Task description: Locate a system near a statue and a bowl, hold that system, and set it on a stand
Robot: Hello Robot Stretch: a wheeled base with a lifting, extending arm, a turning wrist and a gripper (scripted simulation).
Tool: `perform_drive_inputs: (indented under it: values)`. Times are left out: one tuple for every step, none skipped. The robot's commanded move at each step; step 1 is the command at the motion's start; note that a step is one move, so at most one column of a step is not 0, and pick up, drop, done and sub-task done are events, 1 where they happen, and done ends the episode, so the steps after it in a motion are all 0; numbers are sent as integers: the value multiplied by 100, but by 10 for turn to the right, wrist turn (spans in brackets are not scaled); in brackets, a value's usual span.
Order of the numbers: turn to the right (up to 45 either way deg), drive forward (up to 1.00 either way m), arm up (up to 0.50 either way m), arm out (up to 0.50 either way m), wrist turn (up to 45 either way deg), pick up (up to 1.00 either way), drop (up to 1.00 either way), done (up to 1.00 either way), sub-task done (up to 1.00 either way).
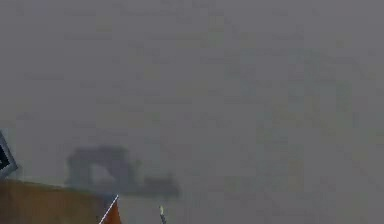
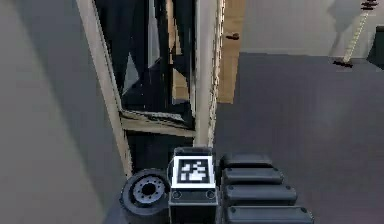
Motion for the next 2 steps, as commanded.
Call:
perform_drive_inputs:
  values:
    - [-450, 0, 0, 0, 0, 0, 0, 0, 0]
    - [-180, 0, 0, 0, 0, 0, 0, 0, 0]
